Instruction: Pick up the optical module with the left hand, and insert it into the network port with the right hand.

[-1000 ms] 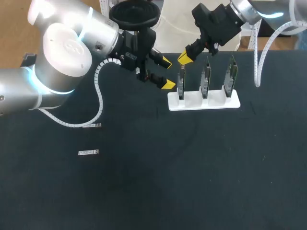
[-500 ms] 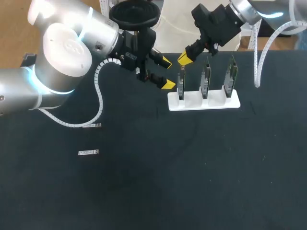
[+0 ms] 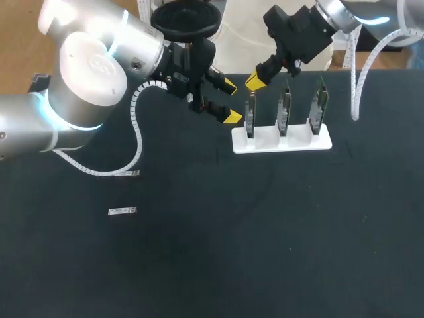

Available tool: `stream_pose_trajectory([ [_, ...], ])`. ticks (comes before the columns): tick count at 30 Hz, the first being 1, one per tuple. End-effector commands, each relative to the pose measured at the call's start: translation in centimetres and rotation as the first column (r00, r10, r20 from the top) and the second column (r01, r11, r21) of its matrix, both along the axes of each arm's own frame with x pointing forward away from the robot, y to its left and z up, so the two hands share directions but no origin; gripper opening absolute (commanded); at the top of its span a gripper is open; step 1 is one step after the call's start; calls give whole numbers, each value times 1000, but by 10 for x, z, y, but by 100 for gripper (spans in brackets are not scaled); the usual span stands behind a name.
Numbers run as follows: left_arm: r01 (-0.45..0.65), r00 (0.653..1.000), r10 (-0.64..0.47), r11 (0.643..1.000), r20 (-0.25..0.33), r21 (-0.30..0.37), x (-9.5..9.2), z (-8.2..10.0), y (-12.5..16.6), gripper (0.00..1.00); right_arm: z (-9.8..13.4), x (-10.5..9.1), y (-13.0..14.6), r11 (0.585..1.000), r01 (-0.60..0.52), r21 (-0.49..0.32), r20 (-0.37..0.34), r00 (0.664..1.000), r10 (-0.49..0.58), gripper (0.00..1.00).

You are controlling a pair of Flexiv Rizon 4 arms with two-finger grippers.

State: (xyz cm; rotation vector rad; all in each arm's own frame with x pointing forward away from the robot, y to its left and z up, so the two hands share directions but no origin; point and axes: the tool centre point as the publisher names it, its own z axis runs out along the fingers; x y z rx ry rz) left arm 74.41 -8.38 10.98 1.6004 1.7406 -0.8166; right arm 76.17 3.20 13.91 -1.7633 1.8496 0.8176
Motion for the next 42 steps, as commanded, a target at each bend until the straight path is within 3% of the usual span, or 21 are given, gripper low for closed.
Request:
stream_pose_trajectory([
  [1, -3, 1000, 3, 1000, 0, 3, 0, 0, 0, 100, -20, 2, -3, 1000, 12, 22, 0, 1000, -12, 0],
  [20, -3, 1000, 3, 1000, 0, 3, 0, 0, 0, 100, 17, -1, -3, 997, -7, 82, 74, 997, 1, 0],
  [25, -3, 1000, 3, 1000, 0, 3, 0, 0, 0, 100, 29, 3, -9, 989, 1, 147, 53, 999, -9, 0],
  [33, -3, 1000, 3, 1000, 0, 3, 0, 0, 0, 100, 43, 9, -39, 976, 8, 220, 16, 1000, -12, 0],
  [42, -3, 1000, 3, 1000, 0, 3, 0, 0, 0, 100, 44, 6, -73, 984, -5, 179, -1, 1000, 5, 0],
])
